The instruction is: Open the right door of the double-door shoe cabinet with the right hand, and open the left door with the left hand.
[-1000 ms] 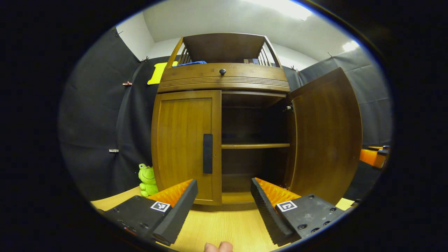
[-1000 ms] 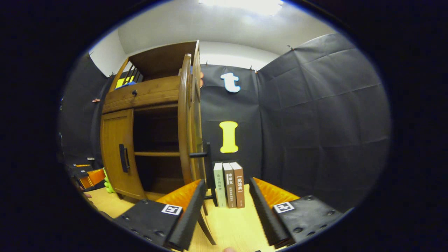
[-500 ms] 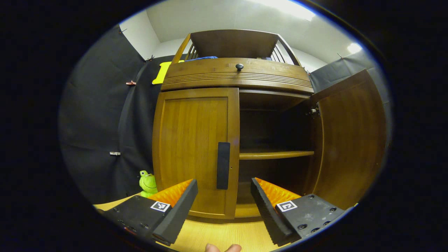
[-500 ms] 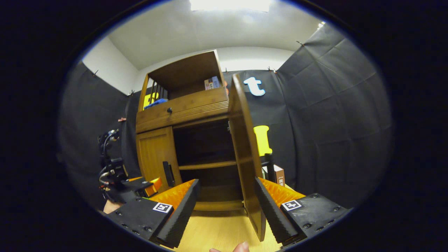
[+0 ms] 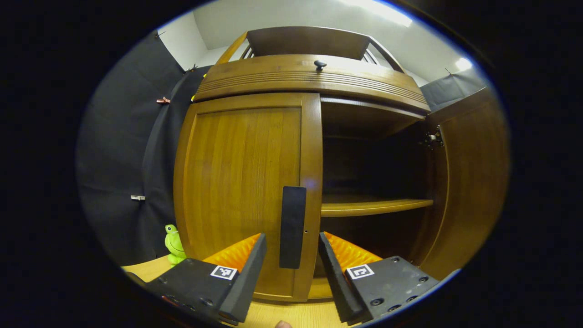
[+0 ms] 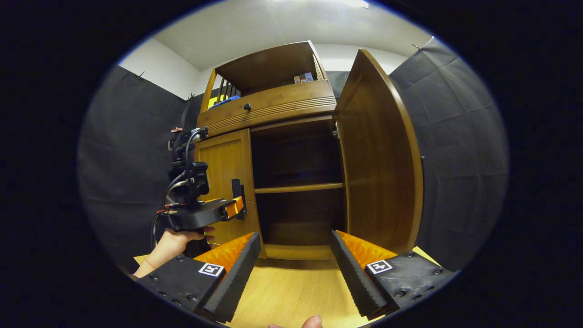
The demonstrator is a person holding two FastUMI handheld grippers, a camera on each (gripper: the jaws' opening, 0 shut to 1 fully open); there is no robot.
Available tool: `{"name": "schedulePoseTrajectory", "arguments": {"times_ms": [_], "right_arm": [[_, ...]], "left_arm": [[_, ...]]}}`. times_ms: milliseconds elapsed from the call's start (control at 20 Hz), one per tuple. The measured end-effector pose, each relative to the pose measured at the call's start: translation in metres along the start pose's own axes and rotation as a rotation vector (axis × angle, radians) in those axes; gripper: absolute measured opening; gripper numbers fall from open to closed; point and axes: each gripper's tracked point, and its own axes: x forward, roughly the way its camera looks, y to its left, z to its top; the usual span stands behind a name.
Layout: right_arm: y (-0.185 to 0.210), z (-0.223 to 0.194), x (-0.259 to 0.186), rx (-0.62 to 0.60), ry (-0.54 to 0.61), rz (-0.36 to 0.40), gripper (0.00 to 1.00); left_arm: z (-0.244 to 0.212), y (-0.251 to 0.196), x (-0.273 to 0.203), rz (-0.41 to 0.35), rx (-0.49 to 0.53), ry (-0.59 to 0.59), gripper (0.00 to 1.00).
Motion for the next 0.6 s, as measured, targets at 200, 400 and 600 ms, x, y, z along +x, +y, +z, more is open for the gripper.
{"name": "schedulePoseTrajectory", "arguments": {"times_ms": [200,400,600], "right_arm": [[-0.001,-0.009,0.015,0.027,0.021,0.020,0.98],[-0.008,-0.014,0.023,0.043,0.029,0.011,0.98],[-0.011,-0.015,0.028,0.034,0.026,-0.002,0.98]], "left_arm": [[0.002,0.000,0.021,-0.010,0.040,-0.006,0.59],[0.001,-0.001,0.032,-0.007,0.040,-0.015,0.52],[-0.002,0.002,0.038,0.009,0.047,-0.011,0.37]]}}
